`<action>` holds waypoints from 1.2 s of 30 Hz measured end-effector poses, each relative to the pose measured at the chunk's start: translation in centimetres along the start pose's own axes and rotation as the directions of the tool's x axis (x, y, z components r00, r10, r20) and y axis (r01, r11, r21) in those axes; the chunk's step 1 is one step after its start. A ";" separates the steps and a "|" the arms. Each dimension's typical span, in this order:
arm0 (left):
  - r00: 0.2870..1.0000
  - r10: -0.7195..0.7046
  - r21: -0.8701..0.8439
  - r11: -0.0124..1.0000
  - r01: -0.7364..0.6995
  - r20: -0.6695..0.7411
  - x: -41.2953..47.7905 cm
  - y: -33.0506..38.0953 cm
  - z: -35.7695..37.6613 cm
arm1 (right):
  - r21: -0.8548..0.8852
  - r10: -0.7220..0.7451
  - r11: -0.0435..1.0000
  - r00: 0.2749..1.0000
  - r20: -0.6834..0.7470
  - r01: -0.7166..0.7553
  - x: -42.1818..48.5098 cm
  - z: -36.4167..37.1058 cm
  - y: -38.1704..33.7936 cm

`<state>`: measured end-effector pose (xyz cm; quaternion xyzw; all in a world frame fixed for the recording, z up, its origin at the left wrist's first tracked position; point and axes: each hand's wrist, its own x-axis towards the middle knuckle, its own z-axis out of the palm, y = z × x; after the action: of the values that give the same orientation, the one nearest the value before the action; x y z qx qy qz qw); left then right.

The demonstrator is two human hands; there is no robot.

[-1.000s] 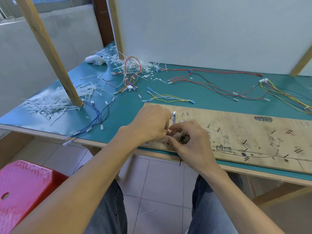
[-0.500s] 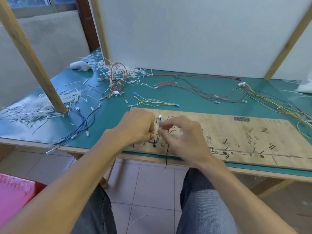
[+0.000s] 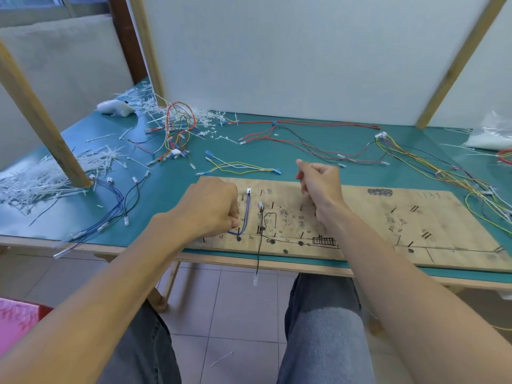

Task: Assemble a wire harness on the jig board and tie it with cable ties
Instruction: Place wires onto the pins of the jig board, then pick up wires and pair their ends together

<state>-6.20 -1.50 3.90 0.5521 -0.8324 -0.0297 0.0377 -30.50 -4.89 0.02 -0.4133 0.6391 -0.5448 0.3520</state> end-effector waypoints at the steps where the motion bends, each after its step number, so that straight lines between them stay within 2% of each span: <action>1: 1.000 0.003 -0.001 1.000 -0.003 -0.002 0.0 0.0 0.0 | -0.037 -0.036 0.999 0.999 -0.009 0.035 -0.1 0.1 0.3; 6: 1.000 0.023 0.016 1.000 -0.023 0.008 0.4 0.0 0.1 | -0.107 -0.146 0.985 0.980 -0.135 0.132 -0.3 0.3 1.4; 12: 0.990 0.080 0.108 0.990 -0.092 0.115 1.6 0.0 -1.9 | -0.168 -0.184 0.971 0.980 -0.080 0.168 -0.2 0.4 1.4; 14: 0.995 0.073 0.089 0.993 -0.079 0.072 3.2 0.4 -2.7 | -0.174 -0.180 0.971 0.981 -0.078 0.165 -0.1 0.5 1.3; 18: 0.985 -0.042 -0.142 0.990 0.019 -0.167 8.0 1.5 -2.1 | -0.172 -0.188 0.970 0.979 -0.072 0.174 0.2 0.6 1.4; 20: 0.991 -0.049 -0.204 0.979 0.023 -0.124 10.3 1.7 -1.0 | -0.173 -0.194 0.969 0.978 -0.073 0.179 0.3 0.6 1.6; 22: 0.999 -0.021 -0.189 0.982 0.016 -0.026 11.9 1.8 0.3 | -0.174 -0.198 0.968 0.977 -0.078 0.182 0.5 0.6 1.7; 24: 1.000 -0.018 -0.161 0.987 0.016 -0.011 13.0 2.0 1.5 | -0.174 -0.203 0.967 0.975 -0.090 0.185 0.7 0.7 1.8; 29: 0.997 -0.030 -0.152 0.988 0.019 -0.076 14.8 2.0 3.1 | -0.162 -0.213 0.967 0.972 -0.096 0.195 0.9 0.9 1.9; 33: 0.995 0.033 -0.070 0.997 -0.040 -0.098 15.4 1.8 3.8 | -0.161 -0.215 0.967 0.973 -0.088 0.199 0.8 0.9 2.0; 36: 0.978 0.095 -0.030 0.994 -0.103 -0.185 15.2 1.6 4.1 | -0.163 -0.212 0.967 0.973 -0.089 0.196 0.8 0.8 1.9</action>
<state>-13.93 -14.85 0.44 0.5095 -0.8511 0.0069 0.1266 -30.39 -5.85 -2.03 -0.4735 0.6507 -0.5485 0.2270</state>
